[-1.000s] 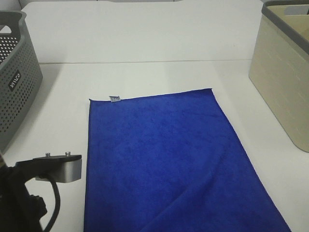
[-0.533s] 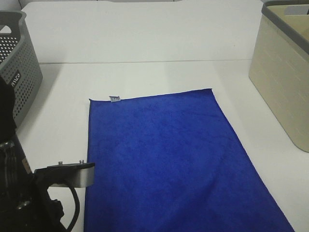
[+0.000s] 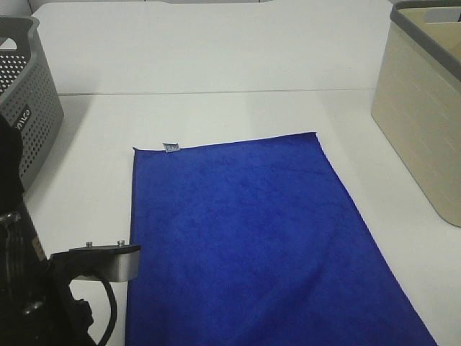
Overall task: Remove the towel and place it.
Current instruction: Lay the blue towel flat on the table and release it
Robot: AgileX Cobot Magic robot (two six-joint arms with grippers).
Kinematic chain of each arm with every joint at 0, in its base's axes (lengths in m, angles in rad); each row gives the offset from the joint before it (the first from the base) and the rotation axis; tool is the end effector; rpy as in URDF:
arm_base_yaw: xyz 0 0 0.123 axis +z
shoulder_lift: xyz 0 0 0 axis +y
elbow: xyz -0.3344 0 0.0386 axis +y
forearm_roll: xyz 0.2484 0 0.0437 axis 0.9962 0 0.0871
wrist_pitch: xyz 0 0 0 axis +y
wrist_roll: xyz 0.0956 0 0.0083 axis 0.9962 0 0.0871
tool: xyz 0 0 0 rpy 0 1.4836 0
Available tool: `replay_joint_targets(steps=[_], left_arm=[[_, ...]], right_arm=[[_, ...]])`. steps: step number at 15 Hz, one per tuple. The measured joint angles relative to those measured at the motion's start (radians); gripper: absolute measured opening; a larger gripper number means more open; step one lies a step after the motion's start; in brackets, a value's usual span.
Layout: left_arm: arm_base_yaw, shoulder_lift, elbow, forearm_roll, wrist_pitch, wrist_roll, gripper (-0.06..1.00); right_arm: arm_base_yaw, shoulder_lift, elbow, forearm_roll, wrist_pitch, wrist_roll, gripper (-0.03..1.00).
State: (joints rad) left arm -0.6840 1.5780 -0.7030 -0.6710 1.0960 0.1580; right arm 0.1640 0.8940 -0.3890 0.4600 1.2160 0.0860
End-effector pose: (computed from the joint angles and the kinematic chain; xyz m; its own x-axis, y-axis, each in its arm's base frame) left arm 0.1349 -0.1784 0.2162 -0.8277 0.4716 0.3041 0.2871 0.8215 -0.4926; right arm 0.0496 0.0487 0.2387 -0.9890 0.0701 0.1305 0.1168 0.9108 0.3960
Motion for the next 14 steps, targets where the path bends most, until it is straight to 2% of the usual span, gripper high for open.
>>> replay_joint_targets(steps=[5,8,9,10,11,14], left_arm=[[0.000,0.000,0.004,0.000,0.011,-0.003,0.23],[0.000,0.000,0.004,-0.012,0.016,-0.003,0.40],[0.000,0.000,0.004,-0.024,0.020,-0.003,0.47],[0.000,0.000,0.004,-0.024,0.020,-0.003,0.47],[0.000,0.000,0.004,-0.028,0.038,-0.003,0.48],[0.000,0.000,-0.042,-0.028,0.090,-0.005,0.48]], right_arm=[[0.000,0.000,0.000,0.015,0.000,0.001,0.26],[0.000,0.000,0.000,0.036,0.000,0.001,0.33],[0.000,0.000,0.000,0.051,0.000,0.004,0.38],[0.000,0.000,0.000,0.051,0.000,0.004,0.38],[0.000,0.000,0.000,0.068,0.000,0.021,0.45],[0.000,0.000,-0.047,0.058,0.000,0.030,0.52]])
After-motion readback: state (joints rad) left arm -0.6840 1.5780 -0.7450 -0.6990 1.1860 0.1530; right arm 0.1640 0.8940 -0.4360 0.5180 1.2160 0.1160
